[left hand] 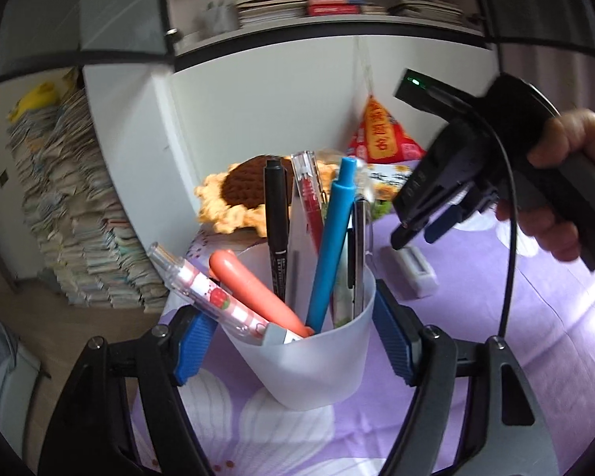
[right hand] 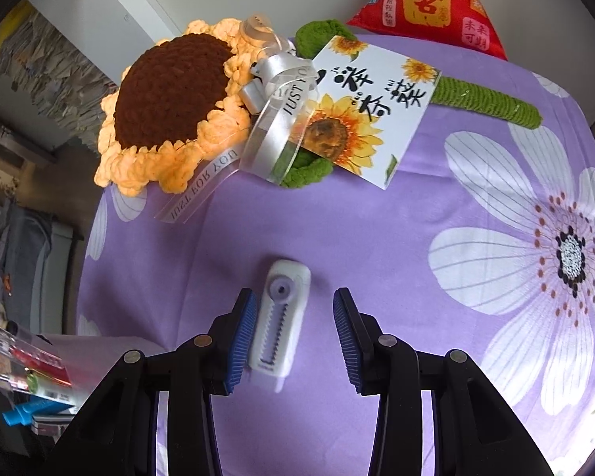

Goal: Organize stationery
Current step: 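Reach down and grasp the white correction-tape dispenser with the right tool, then lift the correction-tape dispenser, lower it into the cup and release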

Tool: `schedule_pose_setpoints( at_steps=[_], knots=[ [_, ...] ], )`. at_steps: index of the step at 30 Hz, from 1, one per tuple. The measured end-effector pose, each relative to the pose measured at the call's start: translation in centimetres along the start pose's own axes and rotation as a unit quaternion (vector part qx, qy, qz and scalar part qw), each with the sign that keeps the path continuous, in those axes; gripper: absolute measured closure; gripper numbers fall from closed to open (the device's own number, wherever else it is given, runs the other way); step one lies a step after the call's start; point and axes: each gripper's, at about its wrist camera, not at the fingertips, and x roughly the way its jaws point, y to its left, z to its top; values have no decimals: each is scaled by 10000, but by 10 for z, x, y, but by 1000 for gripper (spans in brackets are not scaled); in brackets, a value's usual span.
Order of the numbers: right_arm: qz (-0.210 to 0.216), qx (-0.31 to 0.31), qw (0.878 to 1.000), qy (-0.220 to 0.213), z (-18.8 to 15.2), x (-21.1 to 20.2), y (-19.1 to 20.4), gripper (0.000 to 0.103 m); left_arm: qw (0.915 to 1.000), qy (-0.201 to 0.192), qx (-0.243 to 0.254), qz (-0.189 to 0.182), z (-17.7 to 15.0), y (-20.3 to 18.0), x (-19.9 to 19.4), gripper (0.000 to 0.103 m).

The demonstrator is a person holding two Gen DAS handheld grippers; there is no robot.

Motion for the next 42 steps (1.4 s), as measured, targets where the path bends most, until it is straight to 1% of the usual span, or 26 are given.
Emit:
schedule_pose_setpoints(
  at_steps=[2, 4, 7, 8, 11, 12, 13, 15, 17, 21, 25, 28, 33, 37, 42],
  knots=[
    [-99, -29, 9999, 30, 2, 5, 7, 62, 9999, 8, -65, 139, 0, 6, 3, 30],
    [-276, -57, 9996, 96, 3, 10, 13, 62, 9999, -38, -67, 115, -2, 6, 3, 30],
    [-545, -56, 9984, 165, 4, 17, 18, 62, 9996, -198, 93, 185, -5, -1, 0, 30],
    [-624, -89, 9979, 112, 4, 17, 21, 62, 9995, -215, 128, 191, -5, -3, -1, 30],
    [-804, -165, 9966, 89, 4, 20, 29, 62, 9998, -202, 0, -12, -5, 2, 0, 30],
    [-884, -178, 9959, 91, 4, 21, 32, 65, 9998, -197, -34, -37, -5, 4, 0, 30],
    [-938, -205, 9954, 51, 3, 21, 37, 75, 9998, -188, -76, -60, -5, 5, 1, 30],
    [-708, -212, 9973, 29, 1, 20, 39, 76, 9997, -183, -128, -103, -5, 7, 1, 30],
    [-454, -105, 9988, -133, -3, 11, 39, 76, 9996, -203, -130, -143, -5, 7, 0, 30],
    [-185, -175, 9983, -516, -16, -19, 37, 76, 9989, -305, -56, -357, -6, 3, -6, 31],
    [-180, -497, 9939, -964, -39, -57, 45, 76, 9980, -340, -33, -534, -7, 1, -9, 31],
    [-209, -579, 9899, -1275, -54, -82, 45, 76, 9969, -360, -5, -694, -7, -1, -12, 31],
    [-36, -630, 9856, -1568, -72, -115, 47, 76, 9932, -407, 120, -1080, -8, -10, -17, 31],
    [99, -723, 9808, -1810, -89, -149, 49, 76, 9930, -393, 108, -1110, -7, -11, -17, 31],
    [244, -803, 9751, -2054, -101, -179, 57, 76, 9929, -396, 112, -1116, -8, -11, -17, 31]
  ],
)
